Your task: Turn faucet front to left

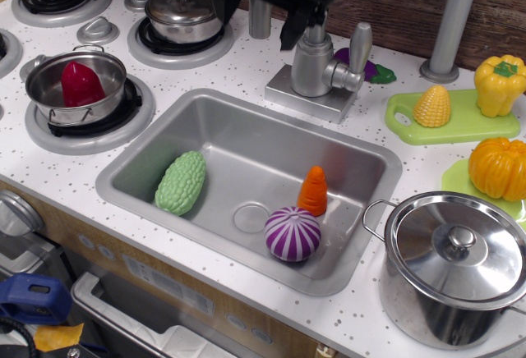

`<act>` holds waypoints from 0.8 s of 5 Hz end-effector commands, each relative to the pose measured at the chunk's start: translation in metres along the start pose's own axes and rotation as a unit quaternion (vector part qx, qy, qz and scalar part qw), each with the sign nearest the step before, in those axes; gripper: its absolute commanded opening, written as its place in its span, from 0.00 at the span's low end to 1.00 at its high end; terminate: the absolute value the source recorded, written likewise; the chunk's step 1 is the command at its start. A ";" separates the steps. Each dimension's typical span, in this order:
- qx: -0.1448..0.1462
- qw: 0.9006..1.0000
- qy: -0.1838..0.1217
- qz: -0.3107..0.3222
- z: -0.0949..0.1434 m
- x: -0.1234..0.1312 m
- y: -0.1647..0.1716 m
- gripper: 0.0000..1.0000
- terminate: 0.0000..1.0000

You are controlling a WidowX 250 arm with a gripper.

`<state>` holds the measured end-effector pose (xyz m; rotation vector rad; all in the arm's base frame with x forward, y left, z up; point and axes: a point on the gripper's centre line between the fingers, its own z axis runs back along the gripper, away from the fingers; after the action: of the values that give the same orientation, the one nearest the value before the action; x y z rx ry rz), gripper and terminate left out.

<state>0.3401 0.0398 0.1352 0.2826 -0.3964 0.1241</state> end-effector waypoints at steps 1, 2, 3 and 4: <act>-0.015 0.999 -0.048 0.003 0.010 0.023 0.019 1.00 0.00; -0.016 0.998 -0.061 0.005 0.004 0.027 0.019 1.00 0.00; -0.022 0.998 -0.062 0.012 -0.003 0.029 0.024 0.00 0.00; -0.014 0.997 -0.078 0.007 -0.013 0.029 0.037 0.00 0.00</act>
<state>0.3698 0.0854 0.1318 0.2556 -0.5561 0.0956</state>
